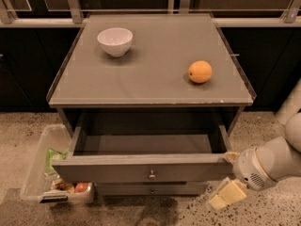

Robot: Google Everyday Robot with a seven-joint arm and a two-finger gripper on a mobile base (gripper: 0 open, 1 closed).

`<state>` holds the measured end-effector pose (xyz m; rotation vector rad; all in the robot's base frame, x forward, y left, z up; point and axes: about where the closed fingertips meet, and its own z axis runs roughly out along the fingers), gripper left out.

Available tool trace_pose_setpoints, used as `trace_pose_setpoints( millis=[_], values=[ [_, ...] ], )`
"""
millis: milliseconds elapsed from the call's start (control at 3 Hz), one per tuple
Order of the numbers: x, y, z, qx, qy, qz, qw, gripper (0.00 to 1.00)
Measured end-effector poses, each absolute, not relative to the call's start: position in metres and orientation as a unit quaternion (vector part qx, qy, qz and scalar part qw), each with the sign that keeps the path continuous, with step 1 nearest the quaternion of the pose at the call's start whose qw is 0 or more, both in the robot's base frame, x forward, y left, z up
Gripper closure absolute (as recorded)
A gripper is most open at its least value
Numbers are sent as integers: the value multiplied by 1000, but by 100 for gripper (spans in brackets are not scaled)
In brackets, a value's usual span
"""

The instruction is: Close top drawer

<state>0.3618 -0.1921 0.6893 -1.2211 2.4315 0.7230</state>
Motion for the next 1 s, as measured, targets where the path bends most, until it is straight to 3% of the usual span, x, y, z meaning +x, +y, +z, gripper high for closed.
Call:
trace_pose_setpoints(
  millis=[1000],
  values=[
    [362, -192, 689, -428, 852, 253, 162, 87]
  ],
)
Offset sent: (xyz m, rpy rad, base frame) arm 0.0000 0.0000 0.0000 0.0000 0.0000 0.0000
